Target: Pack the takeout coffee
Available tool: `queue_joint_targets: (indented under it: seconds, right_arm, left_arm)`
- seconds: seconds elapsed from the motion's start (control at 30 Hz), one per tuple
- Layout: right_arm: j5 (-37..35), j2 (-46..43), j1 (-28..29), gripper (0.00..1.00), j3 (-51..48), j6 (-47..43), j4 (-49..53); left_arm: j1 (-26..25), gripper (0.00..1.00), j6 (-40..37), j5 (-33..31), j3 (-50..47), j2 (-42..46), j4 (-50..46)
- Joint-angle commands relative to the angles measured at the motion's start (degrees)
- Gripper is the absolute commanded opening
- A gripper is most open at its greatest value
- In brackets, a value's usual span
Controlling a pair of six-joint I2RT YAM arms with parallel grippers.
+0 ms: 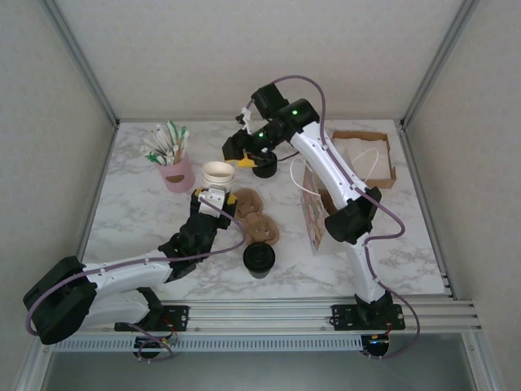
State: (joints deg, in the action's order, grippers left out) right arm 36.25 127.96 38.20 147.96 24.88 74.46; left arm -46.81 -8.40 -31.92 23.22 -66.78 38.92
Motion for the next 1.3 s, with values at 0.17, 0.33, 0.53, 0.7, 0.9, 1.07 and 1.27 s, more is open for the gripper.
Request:
queue_joint_targets:
  seconds: [0.17,0.33,0.53,0.7,0.9,1.07,1.27]
  right_arm:
    - [-1.0,1.3,1.3,0.55,-1.9,-3.4,3.9]
    - [-0.1,2.0,2.0,0.42,-1.5,-3.3,3.6]
    - [1.7,2.3,2.1,0.27,-1.5,-2.7,2.4]
    - [1.6,2.0,2.1,0.15,-1.8,-2.1,1.5]
    - [0.8,2.1,2.1,0.13,-1.7,-1.9,1.2]
    - [-1.9,2.3,2.0,0.12,-1.8,-1.6,1.0]
    - [-5.6,2.8,1.5,0.12,-2.2,-1.5,0.8]
  left_arm:
    - [-0.7,0.62,-1.9,-2.5,2.3,-0.4,2.6]
    - [-0.7,0.64,-2.1,-2.0,2.4,-0.5,2.7]
    - [-0.7,0.7,-2.0,-1.2,2.9,-1.4,2.6]
    - [-0.6,0.83,-0.9,-1.2,3.3,-1.8,2.1]
    - [0.0,1.0,1.2,0.6,4.2,-1.4,-0.1]
    - [0.8,1.0,3.5,3.4,5.5,0.8,-5.1]
    - [3.5,1.0,10.2,6.6,5.8,7.4,-15.4]
